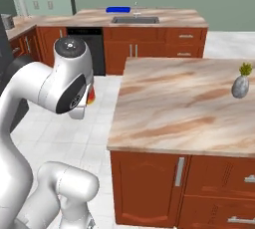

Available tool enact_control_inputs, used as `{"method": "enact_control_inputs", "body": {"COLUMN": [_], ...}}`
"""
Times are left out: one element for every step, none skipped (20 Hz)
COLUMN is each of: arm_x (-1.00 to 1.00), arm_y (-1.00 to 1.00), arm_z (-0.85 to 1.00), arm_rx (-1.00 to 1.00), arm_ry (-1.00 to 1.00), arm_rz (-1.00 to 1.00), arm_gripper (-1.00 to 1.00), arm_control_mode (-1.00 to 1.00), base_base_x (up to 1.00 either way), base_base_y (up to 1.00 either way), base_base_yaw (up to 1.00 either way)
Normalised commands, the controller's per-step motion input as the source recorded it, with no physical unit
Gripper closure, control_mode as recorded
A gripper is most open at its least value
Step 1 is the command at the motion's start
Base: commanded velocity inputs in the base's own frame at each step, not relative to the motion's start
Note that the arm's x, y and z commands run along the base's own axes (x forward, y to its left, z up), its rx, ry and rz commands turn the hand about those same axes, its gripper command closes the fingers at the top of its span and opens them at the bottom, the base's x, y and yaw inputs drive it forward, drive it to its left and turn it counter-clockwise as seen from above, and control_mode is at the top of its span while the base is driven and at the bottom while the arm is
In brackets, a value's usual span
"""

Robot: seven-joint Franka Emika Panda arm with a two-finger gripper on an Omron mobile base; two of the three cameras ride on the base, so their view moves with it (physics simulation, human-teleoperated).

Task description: There is a tray on the dining counter. Grab the cup, mug, and pitcher and place them on the tray. The pitcher may be placed next to the tray if it cannot fit the tray.

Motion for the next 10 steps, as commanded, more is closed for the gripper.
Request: {"method": "enact_control_inputs", "body": {"arm_x": [0.00,0.00,0.00,0.00,0.00,0.00,0.00,0.00,0.00,0.00], "arm_y": [0.00,0.00,0.00,0.00,0.00,0.00,0.00,0.00,0.00,0.00], "arm_z": [0.00,0.00,0.00,0.00,0.00,0.00,0.00,0.00,0.00,0.00], "arm_rx": [0.00,0.00,0.00,0.00,0.00,0.00,0.00,0.00,0.00,0.00], "arm_ry": [0.00,0.00,0.00,0.00,0.00,0.00,0.00,0.00,0.00,0.00], "arm_rz": [0.00,0.00,0.00,0.00,0.00,0.00,0.00,0.00,0.00,0.00], "arm_gripper": [1.00,1.00,1.00,1.00,1.00,1.00,1.00,1.00,1.00,1.00], "arm_control_mode": [1.00,1.00,1.00,1.00,1.00,1.00,1.00,1.00,1.00,1.00], "base_base_x": [0.00,0.00,0.00,0.00,0.00,0.00,0.00,0.00,0.00,0.00], "base_base_y": [-1.00,-1.00,-1.00,-1.00,-1.00,-1.00,-1.00,-1.00,-1.00,-1.00], "base_base_yaw": [0.31,0.31,0.30,0.29,0.26,0.23,0.14,0.07,0.05,0.01]}}
